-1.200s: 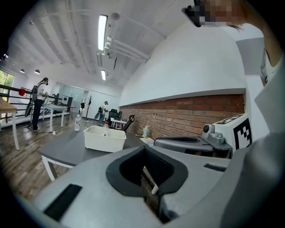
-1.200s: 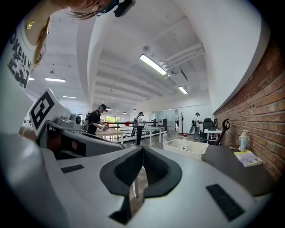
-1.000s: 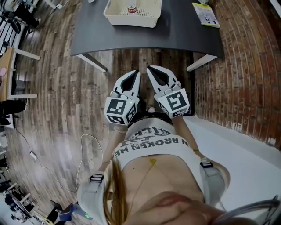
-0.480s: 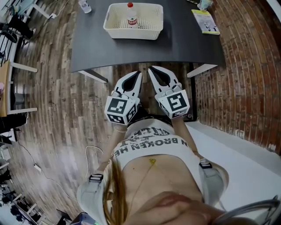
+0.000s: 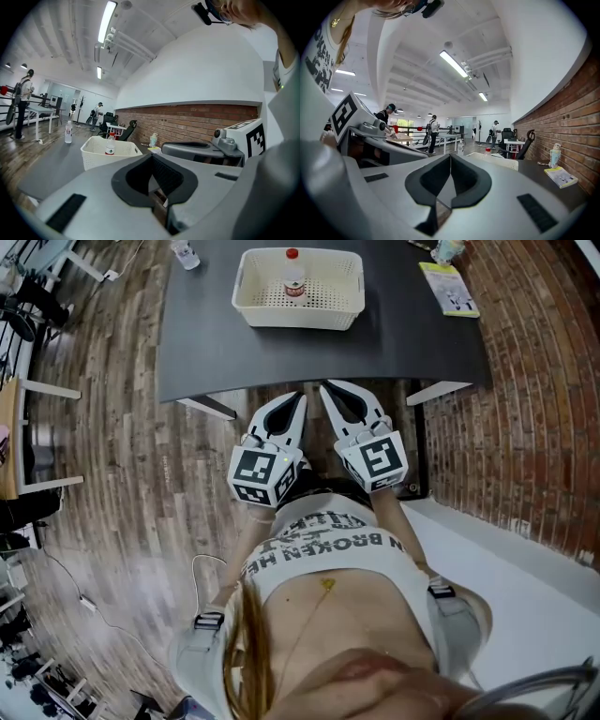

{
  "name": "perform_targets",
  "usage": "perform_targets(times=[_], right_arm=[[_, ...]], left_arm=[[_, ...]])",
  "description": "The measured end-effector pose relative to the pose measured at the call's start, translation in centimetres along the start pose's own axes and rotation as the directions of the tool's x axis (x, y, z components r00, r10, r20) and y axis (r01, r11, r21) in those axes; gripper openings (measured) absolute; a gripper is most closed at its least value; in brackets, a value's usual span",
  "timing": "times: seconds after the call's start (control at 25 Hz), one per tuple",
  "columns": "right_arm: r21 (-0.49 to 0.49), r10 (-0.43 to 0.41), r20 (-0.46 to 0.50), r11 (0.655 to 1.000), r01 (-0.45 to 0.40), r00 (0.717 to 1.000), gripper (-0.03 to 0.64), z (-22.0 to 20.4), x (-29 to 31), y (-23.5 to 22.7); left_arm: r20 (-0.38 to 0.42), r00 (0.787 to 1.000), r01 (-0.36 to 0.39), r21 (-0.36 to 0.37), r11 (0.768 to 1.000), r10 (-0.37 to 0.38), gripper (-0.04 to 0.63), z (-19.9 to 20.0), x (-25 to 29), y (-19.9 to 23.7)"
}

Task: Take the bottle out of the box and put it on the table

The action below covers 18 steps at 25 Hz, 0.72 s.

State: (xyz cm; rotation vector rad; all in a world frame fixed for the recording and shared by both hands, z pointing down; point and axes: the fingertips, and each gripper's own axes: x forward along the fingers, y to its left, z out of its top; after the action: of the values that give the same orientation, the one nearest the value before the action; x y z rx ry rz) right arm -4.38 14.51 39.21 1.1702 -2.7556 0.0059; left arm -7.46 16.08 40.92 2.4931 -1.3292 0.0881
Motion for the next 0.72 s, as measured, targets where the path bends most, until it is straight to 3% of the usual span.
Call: perform_targets(times=[0.32, 0.72], right_arm=[[-0.003, -0.012, -0.021, 1.000, 0.012, 1.000, 0.009, -0.4, 1.3, 0.3], [-0.007, 0.033, -0.022, 0.999, -0.034, 0.999, 0.009, -0.4, 5.0, -1.9]], left_arm=[[-0.004, 0.999, 0.039, -0.019, 0.999, -0.039, 0.003, -0.1, 0.0, 0.8], [-0.010, 1.000, -0.021, -0.047, 0.999, 0.021, 0.003, 0.2, 2.0, 4.0]])
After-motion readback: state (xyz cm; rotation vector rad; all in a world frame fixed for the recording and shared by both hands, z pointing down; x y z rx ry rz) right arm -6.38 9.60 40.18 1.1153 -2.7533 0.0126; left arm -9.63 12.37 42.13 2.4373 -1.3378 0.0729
